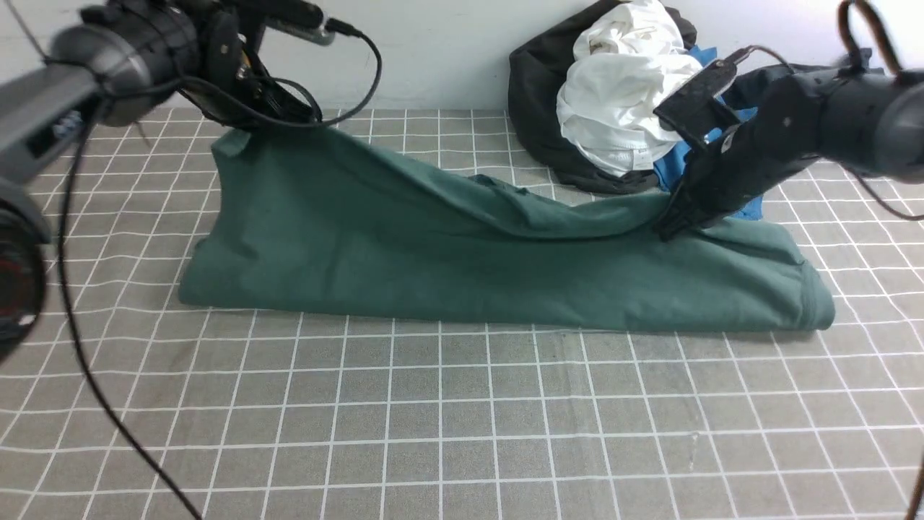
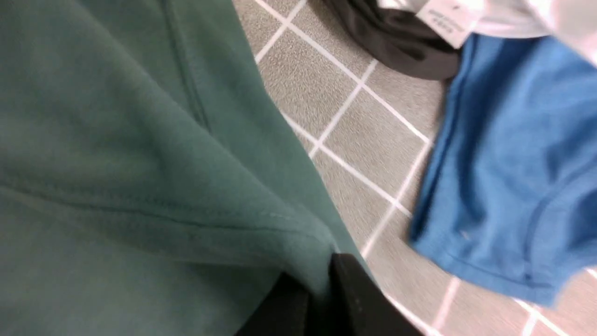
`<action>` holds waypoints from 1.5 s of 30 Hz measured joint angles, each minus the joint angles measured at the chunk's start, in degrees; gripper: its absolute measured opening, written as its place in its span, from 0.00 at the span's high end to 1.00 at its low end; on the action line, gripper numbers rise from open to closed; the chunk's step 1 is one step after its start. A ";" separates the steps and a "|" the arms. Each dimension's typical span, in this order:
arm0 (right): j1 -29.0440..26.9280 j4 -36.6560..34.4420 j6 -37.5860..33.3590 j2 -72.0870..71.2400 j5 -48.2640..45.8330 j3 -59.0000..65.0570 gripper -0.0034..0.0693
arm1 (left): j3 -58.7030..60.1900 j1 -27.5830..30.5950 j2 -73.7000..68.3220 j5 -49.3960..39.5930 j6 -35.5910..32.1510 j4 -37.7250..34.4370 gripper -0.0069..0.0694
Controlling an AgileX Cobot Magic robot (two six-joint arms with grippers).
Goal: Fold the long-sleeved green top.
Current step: Use both arms to drag the lower edge of the fabric forward and fold it over the upper edge
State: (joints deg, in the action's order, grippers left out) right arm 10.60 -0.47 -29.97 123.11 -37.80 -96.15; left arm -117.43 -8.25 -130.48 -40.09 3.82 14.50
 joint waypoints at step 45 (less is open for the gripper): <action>2.58 -36.00 -2.64 15.76 3.66 -22.44 0.75 | -31.12 -0.91 -19.38 -31.17 -18.38 -27.37 0.92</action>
State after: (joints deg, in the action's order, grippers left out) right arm 13.18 -36.46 -32.62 138.87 -34.14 -118.59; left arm -148.54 -9.16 -149.86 -71.25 -14.56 -12.86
